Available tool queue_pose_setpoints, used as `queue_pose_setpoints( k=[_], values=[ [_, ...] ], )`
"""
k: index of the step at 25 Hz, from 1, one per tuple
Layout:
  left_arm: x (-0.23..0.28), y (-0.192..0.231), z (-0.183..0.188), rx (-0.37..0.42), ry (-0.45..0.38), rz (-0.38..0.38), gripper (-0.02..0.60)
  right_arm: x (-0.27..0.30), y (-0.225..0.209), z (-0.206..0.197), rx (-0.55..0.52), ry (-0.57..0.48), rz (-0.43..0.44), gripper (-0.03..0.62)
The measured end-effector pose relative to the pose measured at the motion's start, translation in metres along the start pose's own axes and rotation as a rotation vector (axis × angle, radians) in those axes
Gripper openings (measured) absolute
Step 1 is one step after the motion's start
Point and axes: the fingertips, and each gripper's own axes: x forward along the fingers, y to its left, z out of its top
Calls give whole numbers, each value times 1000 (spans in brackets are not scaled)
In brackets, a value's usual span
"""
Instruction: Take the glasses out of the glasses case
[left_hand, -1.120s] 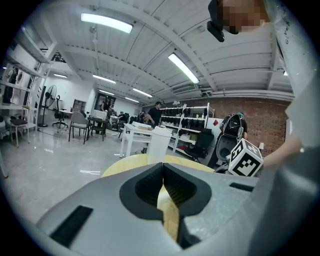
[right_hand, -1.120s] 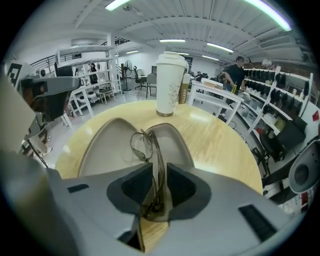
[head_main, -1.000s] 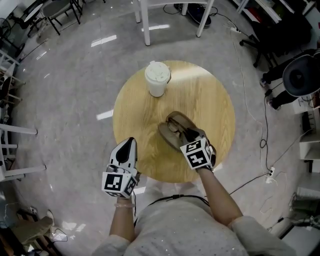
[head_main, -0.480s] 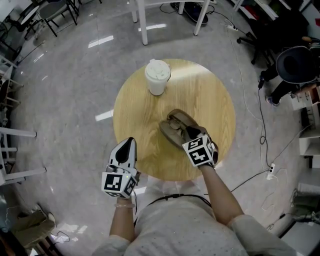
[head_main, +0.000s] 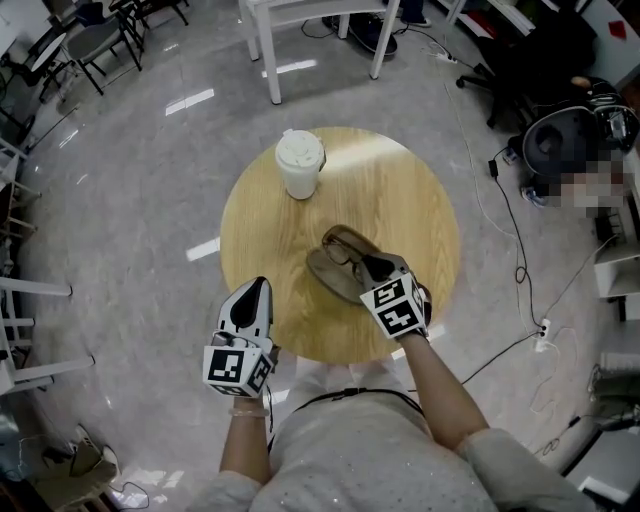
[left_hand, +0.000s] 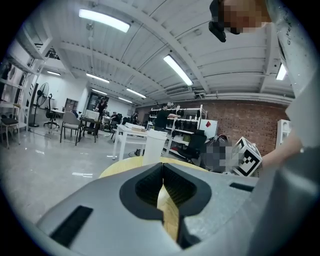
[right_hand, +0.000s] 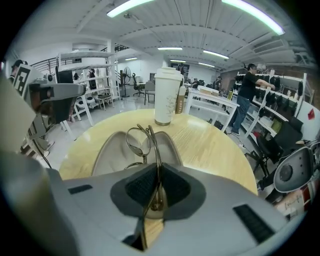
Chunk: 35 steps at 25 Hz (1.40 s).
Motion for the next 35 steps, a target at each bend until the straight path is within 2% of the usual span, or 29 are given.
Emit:
queue_pose_setpoints(
  k=[16,27,35],
  values=[
    [0,4,11,32,-7,-89,5,-27,9,18,96,-120,-29,32],
    [9,-8,20,58,-15,-154,5,-58,-10,25,199,-240,-75,32],
    [5,-15,22,73,-23,-173,5,-80,-19,20,278,-314,-103,32]
  ],
)
